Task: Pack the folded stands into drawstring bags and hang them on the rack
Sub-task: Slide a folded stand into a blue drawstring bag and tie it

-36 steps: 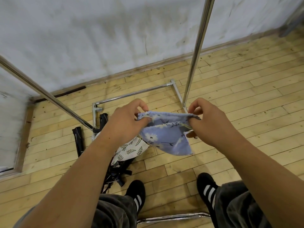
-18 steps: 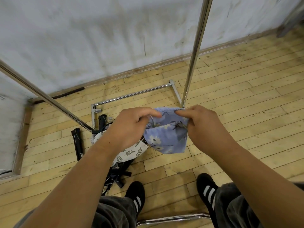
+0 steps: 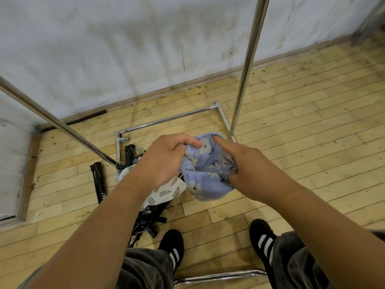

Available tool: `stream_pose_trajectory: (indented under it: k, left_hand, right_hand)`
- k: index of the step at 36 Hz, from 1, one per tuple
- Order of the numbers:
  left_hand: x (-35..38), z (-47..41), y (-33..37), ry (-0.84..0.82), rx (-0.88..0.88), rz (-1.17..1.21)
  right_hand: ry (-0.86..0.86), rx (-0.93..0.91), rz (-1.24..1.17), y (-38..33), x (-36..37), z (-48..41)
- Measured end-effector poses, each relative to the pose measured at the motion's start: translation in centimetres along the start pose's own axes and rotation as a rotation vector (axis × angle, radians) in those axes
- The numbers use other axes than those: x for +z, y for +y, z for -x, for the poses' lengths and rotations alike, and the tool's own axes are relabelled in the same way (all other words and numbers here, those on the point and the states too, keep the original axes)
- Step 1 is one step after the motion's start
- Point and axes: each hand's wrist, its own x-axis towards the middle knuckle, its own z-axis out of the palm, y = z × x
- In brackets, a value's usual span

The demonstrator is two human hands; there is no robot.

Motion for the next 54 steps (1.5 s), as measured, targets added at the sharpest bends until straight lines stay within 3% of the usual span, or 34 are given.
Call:
stream_pose_trajectory:
  k: [10, 19, 29, 35, 43, 54]
  left_hand:
    - [0.0, -0.4, -1.3, -0.016, 0.117, -0.37]
    - [-0.4, 0.0, -3.0, 0.026, 0.057, -0.363]
    - [-0.7, 1.0, -4.3, -0.008, -0.002, -0.351]
    - [-0.4, 1.3, -5.6, -0.005, -0.008, -0.358]
    - [1.3, -1.0, -8.4, -0.044, -0.072, -0.346]
    - [2.7, -5.8, -13.5, -0.328, 0.05, -0.551]
  right_hand:
    - [0.012, 0.018, 0.114, 1.1, 0.1, -0.2]
    - [-0.022, 0.055, 0.196, 1.5, 0.7, -0.5]
    - [0.036, 0.044, -0.105, 1.6, 1.6, -0.7]
    - [0.178, 0.196, -0.153, 2.7, 2.1, -1.0]
    - [0.071, 0.486, -0.189, 6.9, 6.8, -2.4]
    - [-0.063, 0.74, -0.083, 17.0, 15.7, -3.2]
